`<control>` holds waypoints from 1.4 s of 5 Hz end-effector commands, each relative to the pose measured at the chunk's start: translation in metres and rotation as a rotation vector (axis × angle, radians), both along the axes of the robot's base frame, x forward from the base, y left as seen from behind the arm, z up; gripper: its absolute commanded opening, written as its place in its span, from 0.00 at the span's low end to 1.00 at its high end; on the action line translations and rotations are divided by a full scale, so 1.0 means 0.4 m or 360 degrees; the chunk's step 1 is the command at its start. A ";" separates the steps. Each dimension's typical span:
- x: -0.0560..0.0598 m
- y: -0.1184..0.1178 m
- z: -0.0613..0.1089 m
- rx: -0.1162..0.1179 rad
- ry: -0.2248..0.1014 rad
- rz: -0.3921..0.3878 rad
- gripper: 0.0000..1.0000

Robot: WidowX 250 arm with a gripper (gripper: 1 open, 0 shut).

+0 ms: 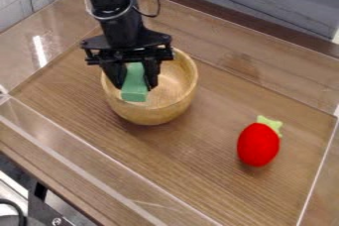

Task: Put the green block in the brown bowl

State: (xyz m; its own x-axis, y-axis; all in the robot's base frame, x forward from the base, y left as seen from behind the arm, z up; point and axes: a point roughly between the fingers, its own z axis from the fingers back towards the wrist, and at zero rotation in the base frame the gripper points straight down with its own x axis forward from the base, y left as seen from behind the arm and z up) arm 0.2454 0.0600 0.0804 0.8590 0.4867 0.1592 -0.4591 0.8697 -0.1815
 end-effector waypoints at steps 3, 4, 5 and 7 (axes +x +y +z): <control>0.048 0.069 -0.007 0.0041 -0.0021 0.0064 0.00; 0.054 0.082 -0.016 0.0041 -0.0002 0.0080 1.00; 0.060 0.095 -0.014 0.0027 0.0014 0.0099 1.00; 0.069 0.114 -0.009 -0.0006 0.0038 0.0125 1.00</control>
